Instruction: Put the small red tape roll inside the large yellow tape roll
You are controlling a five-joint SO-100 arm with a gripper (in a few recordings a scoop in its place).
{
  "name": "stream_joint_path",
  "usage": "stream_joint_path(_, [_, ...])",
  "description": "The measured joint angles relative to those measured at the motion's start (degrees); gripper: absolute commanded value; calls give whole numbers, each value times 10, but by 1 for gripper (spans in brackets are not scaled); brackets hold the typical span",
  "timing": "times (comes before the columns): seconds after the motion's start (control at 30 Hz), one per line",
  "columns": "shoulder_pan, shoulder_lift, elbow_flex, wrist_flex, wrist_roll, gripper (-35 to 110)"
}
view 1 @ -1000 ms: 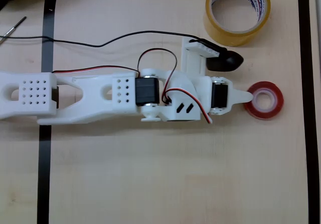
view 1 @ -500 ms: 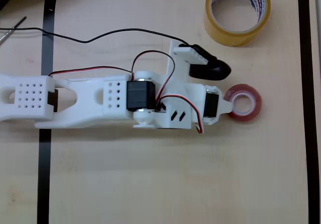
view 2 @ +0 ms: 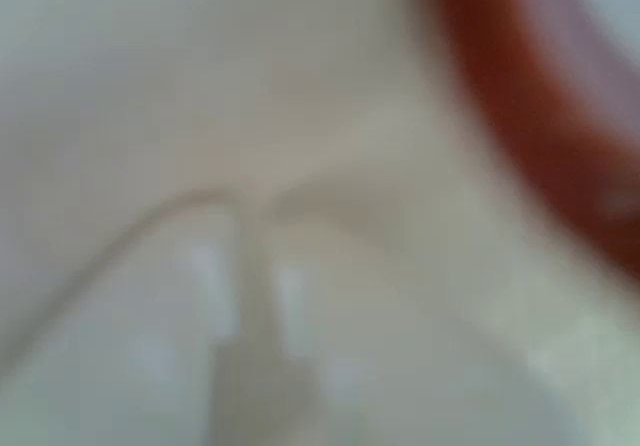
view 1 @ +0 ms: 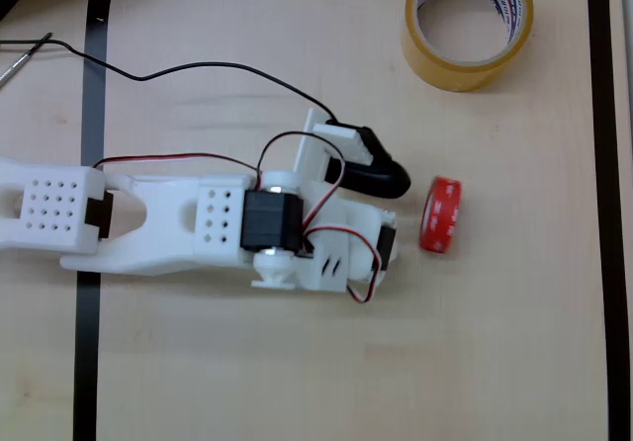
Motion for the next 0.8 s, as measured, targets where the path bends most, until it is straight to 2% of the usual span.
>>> stream_joint_path(0.23, [30, 13, 1, 47, -59, 2])
stream_joint_path(0.3, [31, 21, 3, 62, -97, 8])
stream_joint_path(0.37, [26, 24, 3, 67, -112, 24])
stream_joint_path(0.53, [27, 37, 3, 77, -151, 40])
stream_joint_path(0.8, [25, 103, 3, 65, -220, 47])
